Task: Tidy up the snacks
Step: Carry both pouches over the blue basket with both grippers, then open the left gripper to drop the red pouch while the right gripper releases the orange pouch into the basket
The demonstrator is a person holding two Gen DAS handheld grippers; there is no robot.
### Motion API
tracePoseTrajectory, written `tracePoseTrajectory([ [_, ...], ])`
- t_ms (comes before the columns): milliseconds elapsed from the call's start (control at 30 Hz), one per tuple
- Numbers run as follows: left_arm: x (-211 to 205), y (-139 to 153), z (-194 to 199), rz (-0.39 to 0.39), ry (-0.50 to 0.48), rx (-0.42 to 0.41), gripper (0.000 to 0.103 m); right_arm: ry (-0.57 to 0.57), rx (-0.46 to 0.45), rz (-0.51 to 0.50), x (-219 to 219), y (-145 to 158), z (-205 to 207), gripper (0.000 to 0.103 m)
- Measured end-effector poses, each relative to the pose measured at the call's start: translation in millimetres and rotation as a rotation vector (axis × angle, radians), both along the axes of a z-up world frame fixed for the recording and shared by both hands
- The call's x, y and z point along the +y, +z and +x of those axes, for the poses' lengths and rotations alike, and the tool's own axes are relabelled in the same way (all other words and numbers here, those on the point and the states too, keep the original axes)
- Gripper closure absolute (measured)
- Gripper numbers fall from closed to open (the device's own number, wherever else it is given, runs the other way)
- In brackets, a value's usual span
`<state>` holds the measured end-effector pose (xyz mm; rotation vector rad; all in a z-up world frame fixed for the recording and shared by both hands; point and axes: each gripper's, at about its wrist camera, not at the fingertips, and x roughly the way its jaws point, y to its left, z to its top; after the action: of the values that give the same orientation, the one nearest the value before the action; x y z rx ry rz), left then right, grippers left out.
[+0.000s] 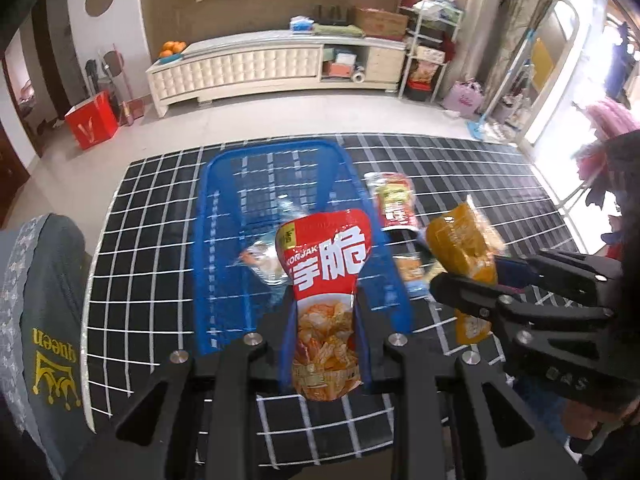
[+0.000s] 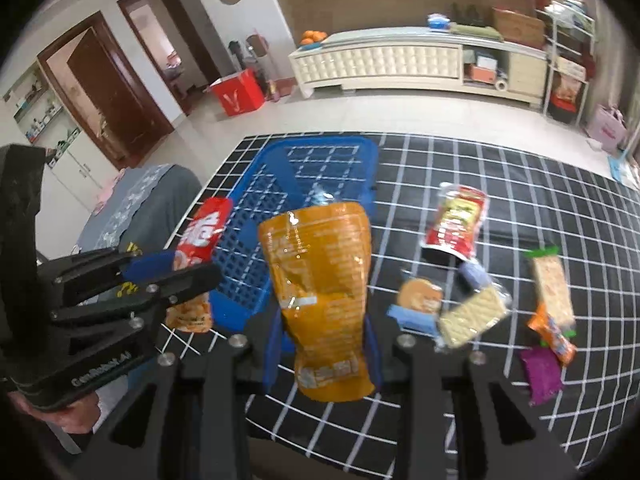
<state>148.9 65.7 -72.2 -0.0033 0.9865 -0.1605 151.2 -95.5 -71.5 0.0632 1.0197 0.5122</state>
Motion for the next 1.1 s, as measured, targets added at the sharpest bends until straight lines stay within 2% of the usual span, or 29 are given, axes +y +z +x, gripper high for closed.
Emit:
tracePoseTrajectory([
  [133,16,-23,17,0.015,0.025,0.044,0.08,0.015,0.019,-0.011,16,-10,9,0.064],
  [367,27,-52,35,-0.011,0.042,0.109,0.079,0.012,0.052,-0.029,20,-22,20,0.064],
  [467,26,-59,39,-0.008,0.046,0.129,0.077,0.008,0.06,-0.034,22,-23,22,0.064],
  [533,26,-61,39,0.011,0.058,0.122,0.071,0.006,0.057,-0.037,22,-22,21,0.064],
  [633,25,-61,36,0.031,0.051,0.118,0.06,0.005,0.055,-0.038,22,-20,19,0.064],
  [700,25,-59,33,0.048,0.037,0.106,0.041,0.004,0.051,-0.04,21,-17,15,0.064],
  [733,24,-56,31,0.054,0.032,0.097,0.038,0.004,0.049,-0.041,21,-17,14,0.064],
  [833,23,-46,22,0.065,0.027,0.075,0.037,0.004,0.047,-0.037,21,-14,9,0.064],
  [1100,47,-22,2,0.01,0.071,0.027,0.032,0.012,0.031,-0.031,26,-2,2,0.064],
])
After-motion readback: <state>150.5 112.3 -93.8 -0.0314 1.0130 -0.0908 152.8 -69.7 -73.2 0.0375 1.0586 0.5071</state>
